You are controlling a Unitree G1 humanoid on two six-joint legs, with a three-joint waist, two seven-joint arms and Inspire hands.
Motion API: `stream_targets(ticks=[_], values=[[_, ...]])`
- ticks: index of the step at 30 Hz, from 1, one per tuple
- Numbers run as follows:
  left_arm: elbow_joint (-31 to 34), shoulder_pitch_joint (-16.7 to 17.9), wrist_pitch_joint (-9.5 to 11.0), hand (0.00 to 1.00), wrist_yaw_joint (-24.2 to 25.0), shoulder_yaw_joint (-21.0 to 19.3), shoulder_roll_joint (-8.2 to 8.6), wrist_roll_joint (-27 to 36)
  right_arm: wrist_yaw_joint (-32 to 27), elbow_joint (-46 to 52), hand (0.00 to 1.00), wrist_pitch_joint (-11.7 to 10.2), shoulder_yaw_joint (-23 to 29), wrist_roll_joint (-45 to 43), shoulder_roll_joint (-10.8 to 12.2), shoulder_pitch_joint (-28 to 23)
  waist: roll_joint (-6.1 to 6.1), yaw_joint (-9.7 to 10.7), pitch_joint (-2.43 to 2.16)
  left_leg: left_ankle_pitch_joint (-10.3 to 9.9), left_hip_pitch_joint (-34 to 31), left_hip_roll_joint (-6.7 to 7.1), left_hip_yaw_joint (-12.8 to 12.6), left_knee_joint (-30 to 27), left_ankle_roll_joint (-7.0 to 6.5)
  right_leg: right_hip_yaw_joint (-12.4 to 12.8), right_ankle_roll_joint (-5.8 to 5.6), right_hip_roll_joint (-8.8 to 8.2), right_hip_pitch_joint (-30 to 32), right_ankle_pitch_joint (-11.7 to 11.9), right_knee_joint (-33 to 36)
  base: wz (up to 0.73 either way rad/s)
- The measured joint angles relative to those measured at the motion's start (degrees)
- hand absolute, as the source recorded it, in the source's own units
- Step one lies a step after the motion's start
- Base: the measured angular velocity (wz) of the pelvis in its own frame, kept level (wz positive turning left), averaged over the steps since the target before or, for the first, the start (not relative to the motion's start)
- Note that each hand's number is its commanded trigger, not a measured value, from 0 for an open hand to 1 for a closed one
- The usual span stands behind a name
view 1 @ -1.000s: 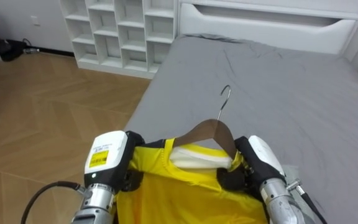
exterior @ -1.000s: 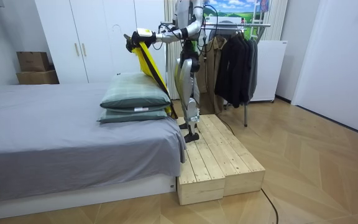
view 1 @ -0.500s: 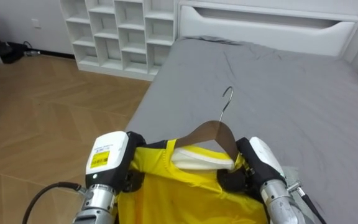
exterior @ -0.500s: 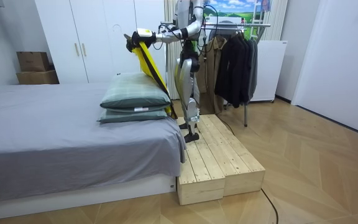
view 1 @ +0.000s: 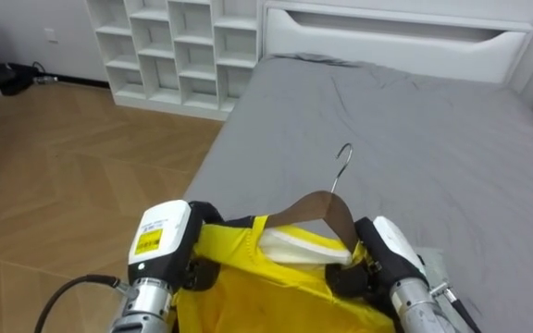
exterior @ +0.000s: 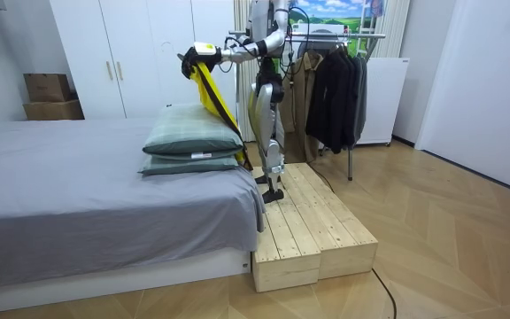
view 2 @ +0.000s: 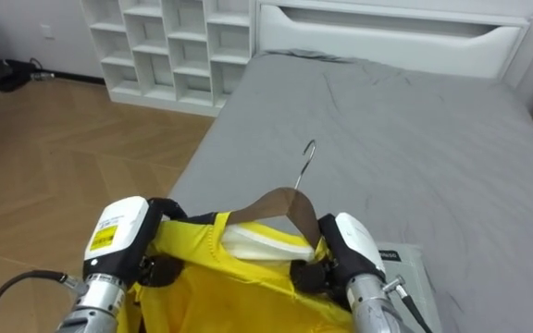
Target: Hang clothes
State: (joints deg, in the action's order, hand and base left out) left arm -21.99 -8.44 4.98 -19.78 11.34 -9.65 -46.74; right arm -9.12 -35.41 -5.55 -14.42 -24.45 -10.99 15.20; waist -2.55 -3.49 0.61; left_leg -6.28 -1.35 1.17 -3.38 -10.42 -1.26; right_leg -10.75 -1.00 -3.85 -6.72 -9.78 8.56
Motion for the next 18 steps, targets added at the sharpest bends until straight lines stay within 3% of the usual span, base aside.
stream_targets(ticks=[8,18], values=[[-0.3,0.0,0.0,0.00,0.0,0.0,0.02,0.2,0.1,0.0,1.00,0.0,0.0,-0.2,0.0,-0.6,-0.08,0.0,0.04,0.0,0.3,-0.11,-1.2,0.5,-0.01,1.2,0.00,-0.02,0.4,0.0,0.0,-0.07],[-1.8,0.0,0.4,0.00,0.0,0.1,0.12,5.8,0.6,-1.0,1.00,0.1,-0.1,-0.4,0.0,-0.8,-0.11,0.0,0.07,0.0,0.6,-0.13,-1.3,0.8,0.00,1.2,0.00,-0.03,0.3,0.0,0.0,0.00]])
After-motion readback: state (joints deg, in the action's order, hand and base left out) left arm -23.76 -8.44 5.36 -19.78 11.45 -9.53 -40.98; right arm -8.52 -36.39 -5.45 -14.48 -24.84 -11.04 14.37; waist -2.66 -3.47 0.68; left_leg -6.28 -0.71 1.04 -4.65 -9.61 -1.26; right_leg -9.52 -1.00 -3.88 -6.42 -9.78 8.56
